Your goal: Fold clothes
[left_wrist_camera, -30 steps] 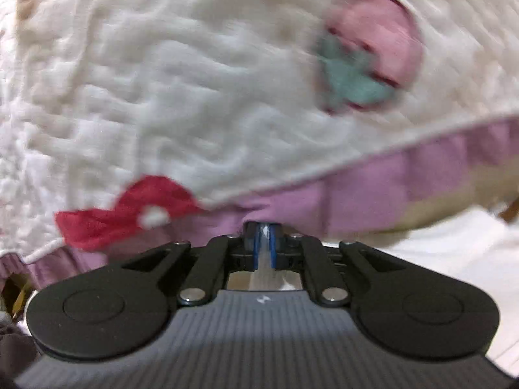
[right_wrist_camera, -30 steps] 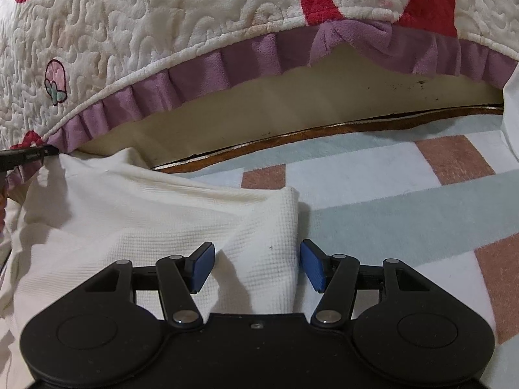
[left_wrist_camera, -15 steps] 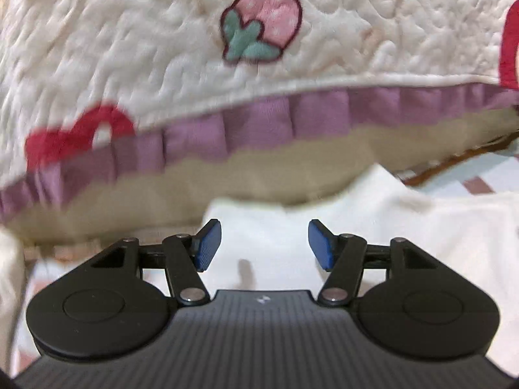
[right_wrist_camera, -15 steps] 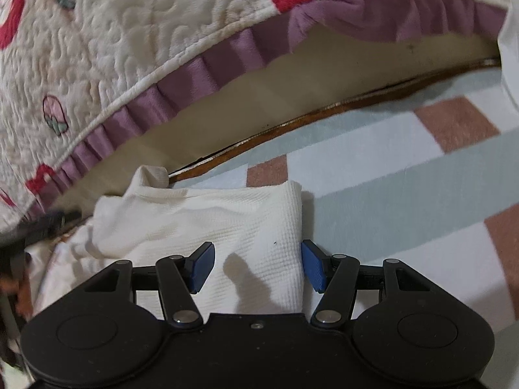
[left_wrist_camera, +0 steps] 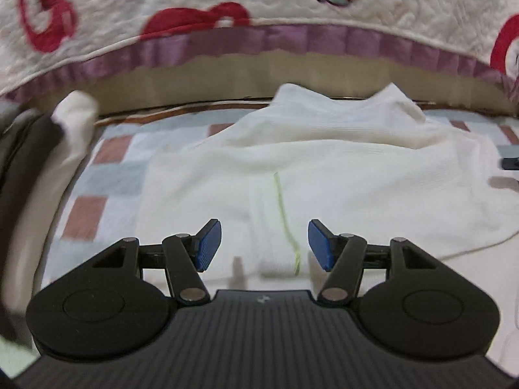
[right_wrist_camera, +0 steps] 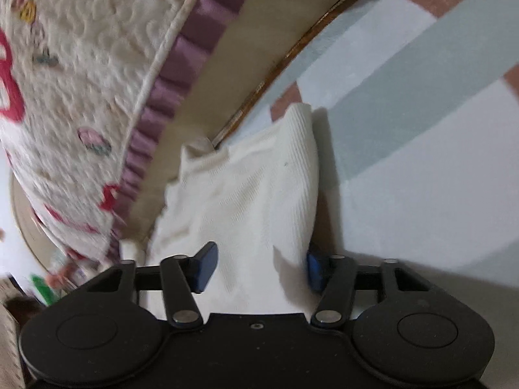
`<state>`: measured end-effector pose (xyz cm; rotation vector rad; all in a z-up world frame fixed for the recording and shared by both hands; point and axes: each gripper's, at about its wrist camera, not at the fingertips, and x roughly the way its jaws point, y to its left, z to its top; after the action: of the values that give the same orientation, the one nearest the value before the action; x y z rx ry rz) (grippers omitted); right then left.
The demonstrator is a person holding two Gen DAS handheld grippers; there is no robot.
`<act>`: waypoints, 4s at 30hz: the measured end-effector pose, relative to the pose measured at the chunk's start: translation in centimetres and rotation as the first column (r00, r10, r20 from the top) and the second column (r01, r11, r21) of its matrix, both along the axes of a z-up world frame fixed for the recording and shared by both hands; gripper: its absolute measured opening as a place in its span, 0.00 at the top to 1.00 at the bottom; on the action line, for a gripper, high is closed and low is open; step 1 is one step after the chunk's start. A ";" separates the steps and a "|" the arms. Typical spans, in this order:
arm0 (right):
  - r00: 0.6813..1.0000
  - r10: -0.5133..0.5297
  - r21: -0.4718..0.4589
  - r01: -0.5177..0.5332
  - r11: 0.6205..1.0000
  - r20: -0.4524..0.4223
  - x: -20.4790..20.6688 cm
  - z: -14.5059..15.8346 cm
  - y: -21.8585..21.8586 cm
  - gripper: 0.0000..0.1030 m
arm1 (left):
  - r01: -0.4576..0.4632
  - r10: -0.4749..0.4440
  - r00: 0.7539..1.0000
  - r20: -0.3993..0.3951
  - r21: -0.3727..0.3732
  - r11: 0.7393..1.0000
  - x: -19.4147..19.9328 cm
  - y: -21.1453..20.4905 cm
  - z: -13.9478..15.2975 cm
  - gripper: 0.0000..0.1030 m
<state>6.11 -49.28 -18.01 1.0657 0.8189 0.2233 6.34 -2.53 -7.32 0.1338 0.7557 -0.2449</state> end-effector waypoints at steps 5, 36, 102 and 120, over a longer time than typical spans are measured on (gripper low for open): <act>0.999 -0.023 -0.120 0.028 0.992 0.040 -0.7 1.5 1.9 0.92 | -0.028 0.031 0.998 0.045 -0.073 0.997 -4.0 3.9 2.4 0.43; 0.872 0.490 -0.128 -0.486 0.865 0.002 11.8 10.9 39.6 0.54 | -0.212 0.200 0.977 -0.071 -0.329 0.920 -8.5 18.6 -3.1 0.60; 0.742 0.666 0.100 -0.670 0.735 0.076 -13.5 13.6 47.1 0.89 | -0.425 0.213 0.899 -0.383 -0.648 0.632 -21.1 26.6 -2.2 0.54; 0.847 0.507 -0.156 -0.529 0.834 -0.160 -22.4 12.4 32.2 0.45 | -0.315 0.085 0.915 -0.395 -0.567 0.761 -20.6 23.6 -3.1 0.42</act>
<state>-16.32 -17.09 -5.59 0.6538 1.2030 0.5368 -14.23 21.04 -10.45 -0.6445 0.9981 -0.3029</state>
